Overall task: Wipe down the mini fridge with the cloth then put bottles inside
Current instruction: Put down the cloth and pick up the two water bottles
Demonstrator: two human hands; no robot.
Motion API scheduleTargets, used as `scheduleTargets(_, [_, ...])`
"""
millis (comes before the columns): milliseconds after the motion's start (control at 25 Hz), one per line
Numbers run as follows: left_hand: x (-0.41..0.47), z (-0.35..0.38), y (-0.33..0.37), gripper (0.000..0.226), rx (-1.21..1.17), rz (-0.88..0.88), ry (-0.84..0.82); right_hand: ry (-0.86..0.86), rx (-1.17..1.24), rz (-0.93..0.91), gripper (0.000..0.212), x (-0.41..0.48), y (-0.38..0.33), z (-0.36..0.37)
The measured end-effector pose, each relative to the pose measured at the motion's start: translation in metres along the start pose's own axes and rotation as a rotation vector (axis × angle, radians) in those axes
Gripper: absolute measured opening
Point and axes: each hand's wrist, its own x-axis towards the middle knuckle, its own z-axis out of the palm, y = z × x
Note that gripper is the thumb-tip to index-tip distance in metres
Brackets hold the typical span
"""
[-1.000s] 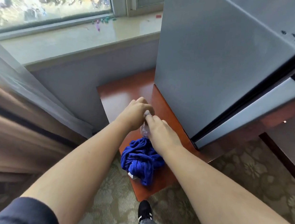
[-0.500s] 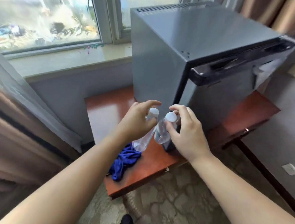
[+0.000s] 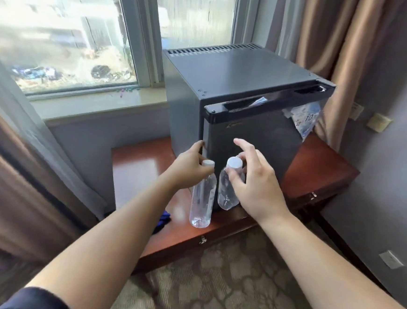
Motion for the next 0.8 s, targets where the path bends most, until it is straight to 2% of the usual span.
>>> scheduleTargets(120, [0.007, -0.008, 0.005, 0.077, 0.056, -0.008, -0.03, -0.109, -0.027, -0.007, 0.066, 0.012, -0.006, -0.01])
scheduleTargets(320, [0.022, -0.028, 0.005, 0.064, 0.28, 0.072, -0.105, -0.155, -0.006, 0.022, 0.042, 0.019, -0.006, -0.001])
scheduleTargets(600, [0.022, -0.037, 0.005, 0.061, 0.364, 0.167, -0.12, -0.183, 0.001, 0.046, 0.04, 0.006, 0.001, 0.009])
scheduleTargets(680, [0.013, -0.033, 0.006, 0.051, 0.34, 0.206, -0.141, -0.184, 0.0, 0.021, 0.038, 0.005, 0.0, 0.007])
scheduleTargets(800, [-0.015, -0.012, 0.006, 0.024, 0.298, 0.333, -0.132, -0.135, 0.012, -0.005, 0.035, -0.011, -0.004, 0.005])
